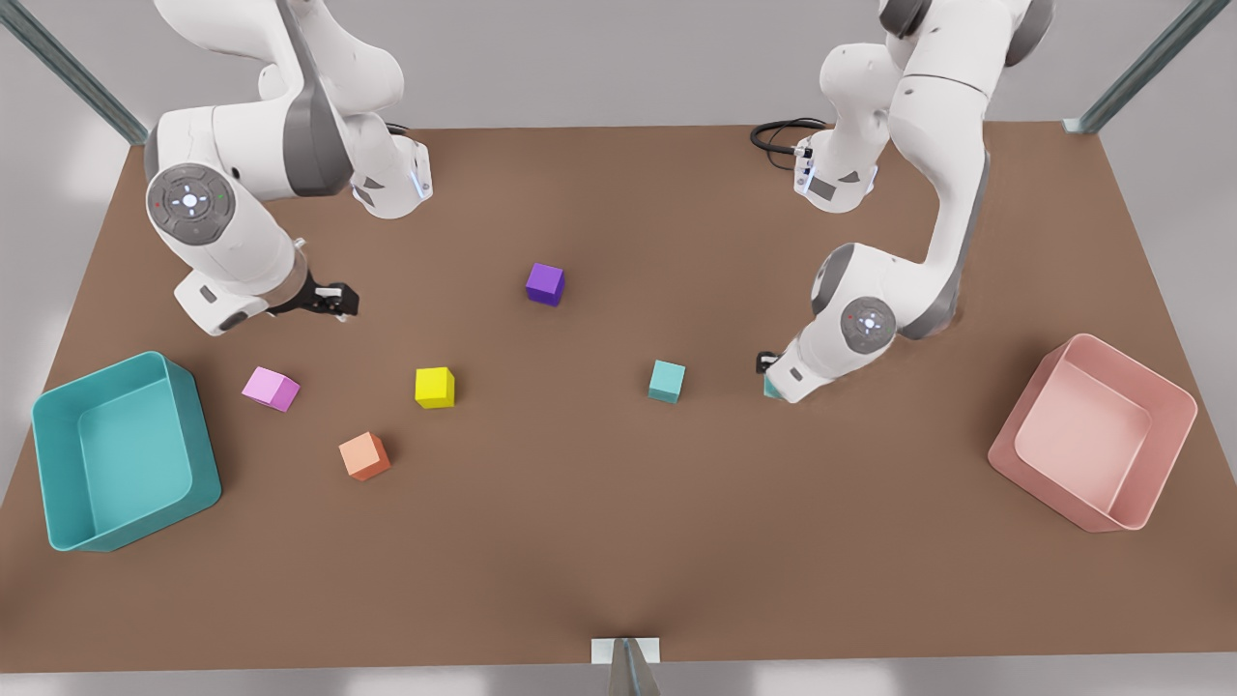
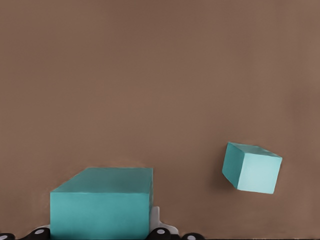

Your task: Stack the two blue cubes on top of each other

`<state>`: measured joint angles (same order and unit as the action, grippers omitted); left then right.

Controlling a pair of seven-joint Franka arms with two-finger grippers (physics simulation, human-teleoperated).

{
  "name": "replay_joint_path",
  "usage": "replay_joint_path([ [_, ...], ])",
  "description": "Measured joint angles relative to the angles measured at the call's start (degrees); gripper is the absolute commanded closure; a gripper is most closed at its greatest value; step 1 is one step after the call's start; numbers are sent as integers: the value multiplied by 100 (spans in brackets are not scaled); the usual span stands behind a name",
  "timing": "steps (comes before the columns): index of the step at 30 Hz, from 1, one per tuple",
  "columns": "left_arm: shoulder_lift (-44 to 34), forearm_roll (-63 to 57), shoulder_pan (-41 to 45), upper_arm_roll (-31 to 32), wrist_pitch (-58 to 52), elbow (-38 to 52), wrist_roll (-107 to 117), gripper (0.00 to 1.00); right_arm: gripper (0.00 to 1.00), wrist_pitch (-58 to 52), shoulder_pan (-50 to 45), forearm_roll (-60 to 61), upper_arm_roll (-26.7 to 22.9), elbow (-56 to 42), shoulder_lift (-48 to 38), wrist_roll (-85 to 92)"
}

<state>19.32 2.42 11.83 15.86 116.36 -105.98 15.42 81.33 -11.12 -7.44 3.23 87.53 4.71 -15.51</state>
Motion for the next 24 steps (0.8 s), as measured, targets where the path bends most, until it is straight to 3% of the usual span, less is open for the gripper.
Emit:
replay_joint_path([
  [3, 947, -79, 1064, 341, -254, 951, 640, 33, 0, -58, -4, -13, -6, -10, 0, 97],
  [5, 1275, -251, 1324, 379, -290, 1205, 1041, 33, 0, -87, -11, -14, -7, -13, 0, 154],
  [24, 1541, -1119, 1121, 388, 444, 1045, 3244, 32, 0, -166, -6, -10, -7, -166, 195, 467],
])
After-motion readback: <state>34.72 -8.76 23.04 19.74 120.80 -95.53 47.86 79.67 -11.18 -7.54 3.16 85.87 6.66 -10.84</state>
